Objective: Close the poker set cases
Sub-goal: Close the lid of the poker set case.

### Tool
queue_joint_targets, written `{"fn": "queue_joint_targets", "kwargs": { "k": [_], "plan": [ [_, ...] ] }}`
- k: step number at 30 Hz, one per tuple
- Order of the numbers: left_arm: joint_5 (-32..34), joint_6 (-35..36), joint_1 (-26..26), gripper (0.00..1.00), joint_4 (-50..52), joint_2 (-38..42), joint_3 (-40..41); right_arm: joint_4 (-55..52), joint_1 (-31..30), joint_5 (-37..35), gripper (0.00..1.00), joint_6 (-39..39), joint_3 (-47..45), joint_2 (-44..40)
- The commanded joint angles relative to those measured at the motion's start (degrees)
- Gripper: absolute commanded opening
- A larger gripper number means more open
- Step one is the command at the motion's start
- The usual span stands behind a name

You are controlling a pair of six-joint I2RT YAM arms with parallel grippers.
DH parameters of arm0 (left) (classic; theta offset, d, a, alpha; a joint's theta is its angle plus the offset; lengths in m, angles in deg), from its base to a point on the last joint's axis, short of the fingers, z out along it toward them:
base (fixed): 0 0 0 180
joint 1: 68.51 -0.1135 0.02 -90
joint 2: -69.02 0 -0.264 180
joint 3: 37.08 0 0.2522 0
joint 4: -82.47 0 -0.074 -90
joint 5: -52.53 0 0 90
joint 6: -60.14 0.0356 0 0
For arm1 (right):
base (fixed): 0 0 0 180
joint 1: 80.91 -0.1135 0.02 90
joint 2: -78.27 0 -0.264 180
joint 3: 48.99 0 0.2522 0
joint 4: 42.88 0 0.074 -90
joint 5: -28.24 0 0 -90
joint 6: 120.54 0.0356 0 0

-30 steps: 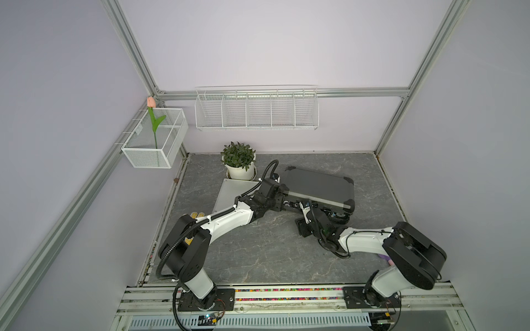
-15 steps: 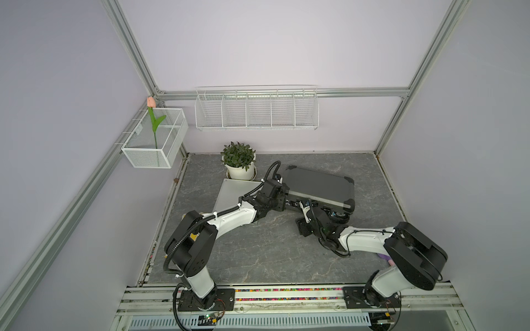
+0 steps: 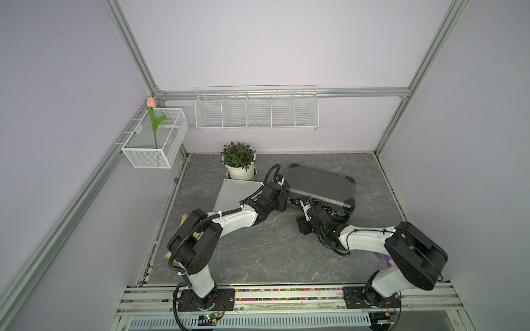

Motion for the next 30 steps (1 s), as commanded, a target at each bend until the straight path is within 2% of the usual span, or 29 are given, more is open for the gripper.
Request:
{"fn": "queue_joint_targets", "kwargs": {
  "k": [1,8,30],
  "plan": [
    [1.5,1.5,0.4,0.63,-0.4,-1.6,2.8,-0.6,0.8,-2.8,0.71,-0.8,1.0,-1.5],
    [2.3,1.0,0.6,0.63,-4.8,-2.3,4.8,-0.9,0.8,-2.6,0.71,-0.7,0.8,-1.8],
    [5.4,0.0,0.6,0.63,-11.6,-6.2,0.5,-5.1,0.0,-1.0,0.72,-1.0,-0.1,-3.5]
  ]
}}
